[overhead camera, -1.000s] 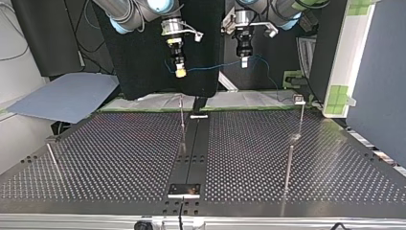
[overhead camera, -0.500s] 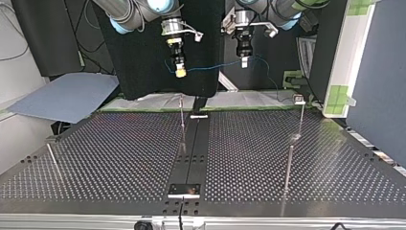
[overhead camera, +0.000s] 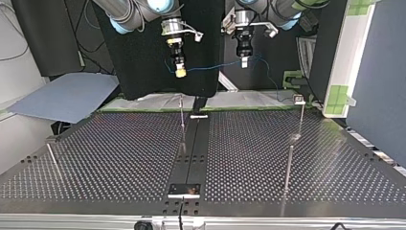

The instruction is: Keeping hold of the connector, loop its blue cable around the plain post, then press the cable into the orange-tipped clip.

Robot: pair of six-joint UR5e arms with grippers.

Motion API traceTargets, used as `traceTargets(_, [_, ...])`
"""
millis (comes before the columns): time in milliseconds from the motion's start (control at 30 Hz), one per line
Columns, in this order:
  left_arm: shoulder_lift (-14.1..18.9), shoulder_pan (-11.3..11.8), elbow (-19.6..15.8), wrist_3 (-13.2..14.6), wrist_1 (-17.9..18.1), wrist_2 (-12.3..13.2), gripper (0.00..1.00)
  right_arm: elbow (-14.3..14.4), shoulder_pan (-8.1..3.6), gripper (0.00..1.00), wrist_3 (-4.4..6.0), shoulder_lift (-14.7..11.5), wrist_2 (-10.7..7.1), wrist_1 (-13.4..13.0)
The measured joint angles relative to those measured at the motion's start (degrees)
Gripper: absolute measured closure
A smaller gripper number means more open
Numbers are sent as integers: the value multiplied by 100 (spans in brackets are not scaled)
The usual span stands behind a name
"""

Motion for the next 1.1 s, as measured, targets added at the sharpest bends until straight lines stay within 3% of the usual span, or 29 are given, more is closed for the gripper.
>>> traceTargets(867, [-1,-1,0,6,0,0,98,3,7,100,-2,0,-1,2])
traceTargets(1100, [-1,0,0,9,0,0,98,2,65,100,-16,214,8,200])
